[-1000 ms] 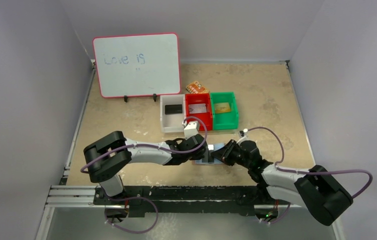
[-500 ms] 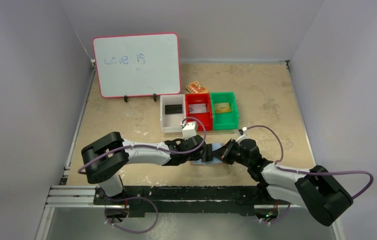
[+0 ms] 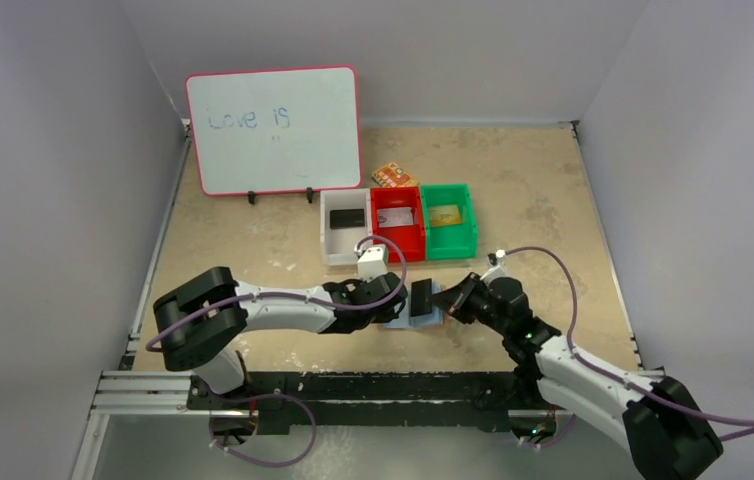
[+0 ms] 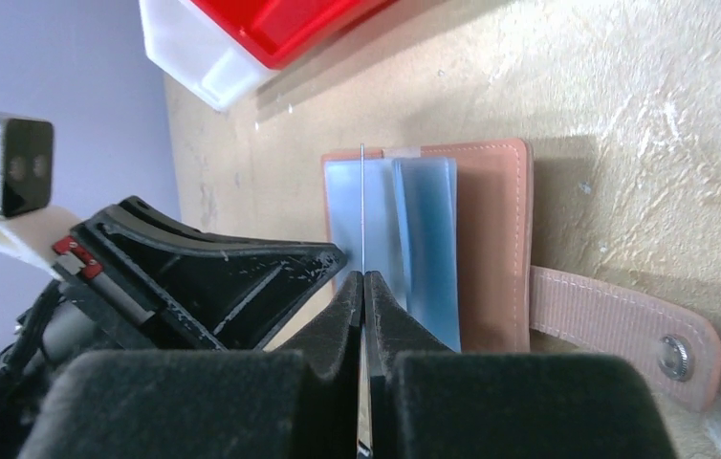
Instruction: Take the credit cards out of the card holder
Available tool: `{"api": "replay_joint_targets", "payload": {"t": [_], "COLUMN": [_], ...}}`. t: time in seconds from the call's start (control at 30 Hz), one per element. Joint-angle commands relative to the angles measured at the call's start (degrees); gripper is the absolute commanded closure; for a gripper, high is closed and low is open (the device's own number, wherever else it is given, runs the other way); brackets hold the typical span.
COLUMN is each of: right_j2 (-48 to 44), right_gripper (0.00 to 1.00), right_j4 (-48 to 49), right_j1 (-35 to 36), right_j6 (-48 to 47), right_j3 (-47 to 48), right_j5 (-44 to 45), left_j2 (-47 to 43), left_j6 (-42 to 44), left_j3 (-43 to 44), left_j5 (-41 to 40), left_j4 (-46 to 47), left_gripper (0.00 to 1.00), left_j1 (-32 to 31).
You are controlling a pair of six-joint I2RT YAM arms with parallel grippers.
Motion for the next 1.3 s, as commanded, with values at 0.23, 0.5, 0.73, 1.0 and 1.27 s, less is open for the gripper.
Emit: {"api": "replay_joint_targets", "payload": {"t": [0.23,0.5,0.73,1.0,1.27], "right_j2": [-13.71,-14.44,-10.10,-5.28,-1.91], "right_gripper": [1.00,1.00,1.00,1.00,1.00], "right_j4": [-4.27,-1.33,9.76,17.13,16.77], "right_j1": [-0.28,-0.28,-0.18,-0.08,4.49], "right_j6": [-6.88,-14.78,-21.66,-30.15,-51.00], "right_j3": [2.50,4.00,4.23,8.17,15.96], "right_j5": [3.52,-0.94,-6.01,-12.48,-8.50], "left_j2": [-8.90,-15.91,-24.36,-34.67,-31.17], "left_j6": [0.15,1.22,1.87,4.19,13.28], "left_j3": [-0.96,0.21,0.55,3.14,9.00], "left_j5": [-3.80,-11.07,-17.89,-28.29,-27.00], "left_j4": [-5.09,-12.47,-23.60,-37.93,-43.34], "left_gripper": [0.87,0.65,0.62,0.35,0.31], "left_j1": [0.00,1.95,6.75,11.63,23.33]}}
